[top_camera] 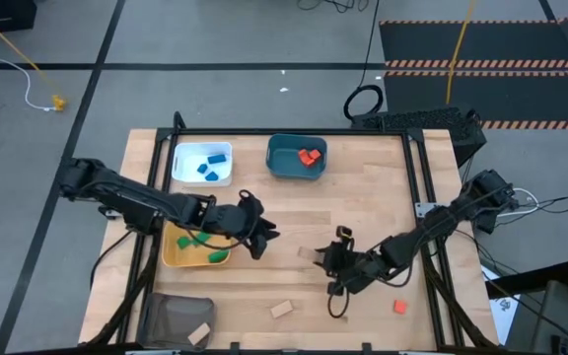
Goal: Sort & place blocks by color
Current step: Put the right brown wooden block into the black bin
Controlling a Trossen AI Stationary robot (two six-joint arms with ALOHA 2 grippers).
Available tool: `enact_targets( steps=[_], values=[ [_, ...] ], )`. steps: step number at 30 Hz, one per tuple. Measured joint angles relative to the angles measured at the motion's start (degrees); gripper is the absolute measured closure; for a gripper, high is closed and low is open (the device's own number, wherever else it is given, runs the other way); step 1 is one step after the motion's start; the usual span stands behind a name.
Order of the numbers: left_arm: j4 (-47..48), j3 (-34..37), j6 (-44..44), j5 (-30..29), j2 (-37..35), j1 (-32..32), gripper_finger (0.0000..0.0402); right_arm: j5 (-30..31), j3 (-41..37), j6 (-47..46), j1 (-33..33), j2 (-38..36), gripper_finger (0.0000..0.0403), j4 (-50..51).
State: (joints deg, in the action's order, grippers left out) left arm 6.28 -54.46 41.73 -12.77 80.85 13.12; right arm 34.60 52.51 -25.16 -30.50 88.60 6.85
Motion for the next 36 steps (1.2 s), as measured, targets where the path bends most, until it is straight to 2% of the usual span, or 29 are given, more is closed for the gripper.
enact_targets(
  steps=[10, 17, 25, 30, 36],
  values=[
    [-1.1, 0.0, 3.0, -0.1, 2.2, -1.2, 0.0257, 1.4, 0.0, 14.5, 7.1, 0.0, 0.0291, -0.5],
    [-4.6, 0.0, 3.4, 1.2, 7.3, -1.7, 0.0212, 1.3, 0.1, 23.0, 10.5, 0.0, 0.0289, -4.8],
    [-4.7, 0.0, 3.3, 1.7, 7.5, -3.8, 0.0162, 1.2, 0.1, 25.3, 11.6, 0.0, 0.0289, -4.9],
    [-6.8, 0.0, 0.3, 6.3, 7.5, -4.5, 0.0158, 1.2, 0.1, 26.5, 12.0, 0.0, 0.0289, -5.2],
    [-11.4, 0.0, -2.4, 6.7, 7.5, -4.8, 0.0158, 1.2, 0.1, 27.3, 12.1, -0.1, 0.0289, -5.4]
  ],
)
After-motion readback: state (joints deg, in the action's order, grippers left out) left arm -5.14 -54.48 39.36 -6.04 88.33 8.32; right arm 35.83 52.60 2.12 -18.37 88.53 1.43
